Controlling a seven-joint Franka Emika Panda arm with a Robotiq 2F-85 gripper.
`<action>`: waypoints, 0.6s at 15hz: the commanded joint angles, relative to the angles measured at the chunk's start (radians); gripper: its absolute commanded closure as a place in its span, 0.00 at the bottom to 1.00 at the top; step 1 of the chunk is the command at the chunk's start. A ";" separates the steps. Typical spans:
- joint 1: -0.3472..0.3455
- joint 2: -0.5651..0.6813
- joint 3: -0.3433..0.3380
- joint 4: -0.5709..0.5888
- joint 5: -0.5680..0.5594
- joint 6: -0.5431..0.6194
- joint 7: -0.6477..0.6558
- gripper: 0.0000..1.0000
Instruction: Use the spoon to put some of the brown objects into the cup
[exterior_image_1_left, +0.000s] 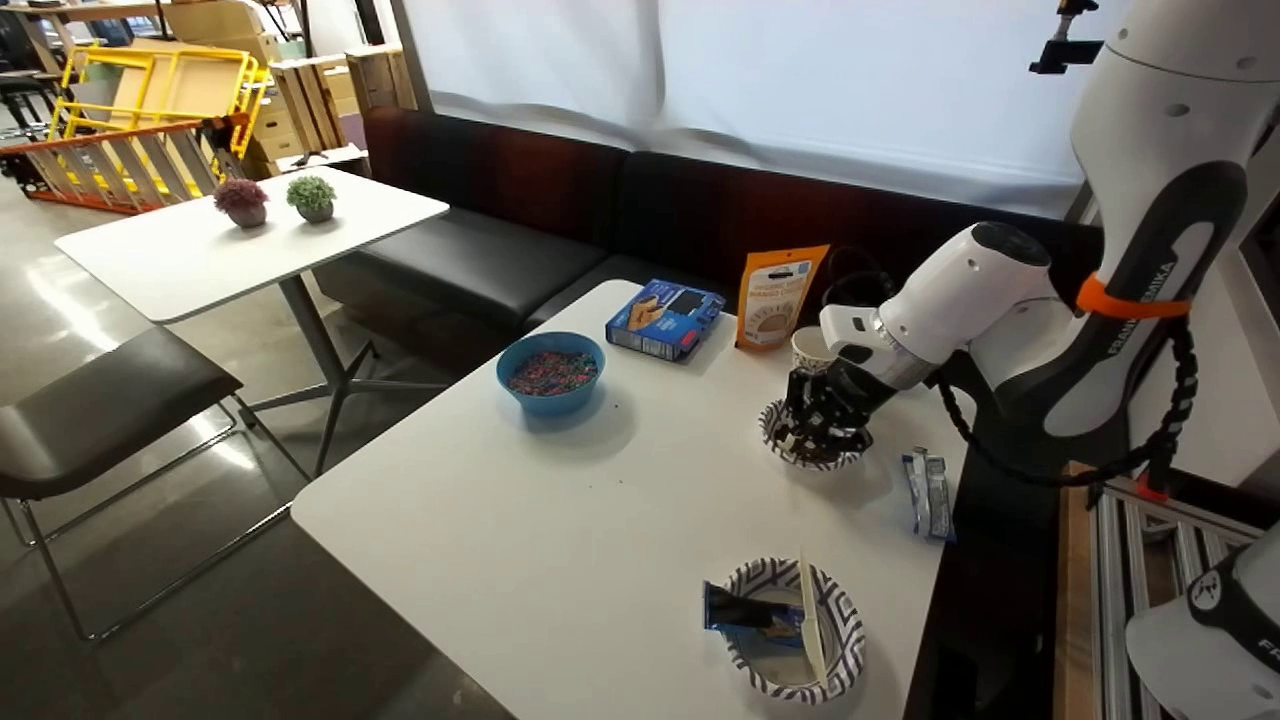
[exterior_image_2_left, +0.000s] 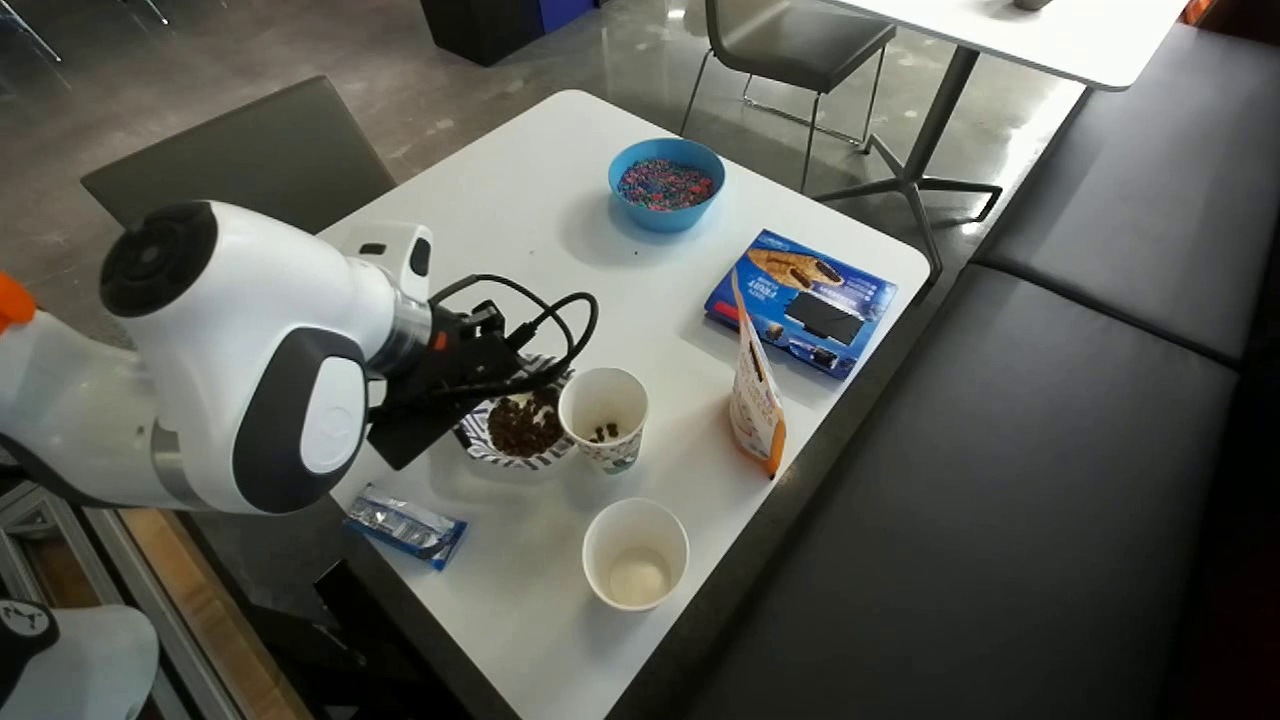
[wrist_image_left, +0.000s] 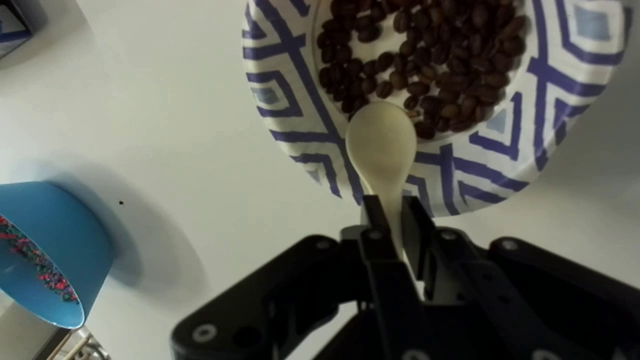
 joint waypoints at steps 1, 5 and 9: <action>0.038 0.006 -0.044 0.000 0.017 -0.032 -0.023 0.97; 0.069 -0.002 -0.086 -0.005 0.017 -0.040 -0.030 0.97; 0.111 -0.005 -0.129 -0.004 0.018 -0.038 -0.038 0.97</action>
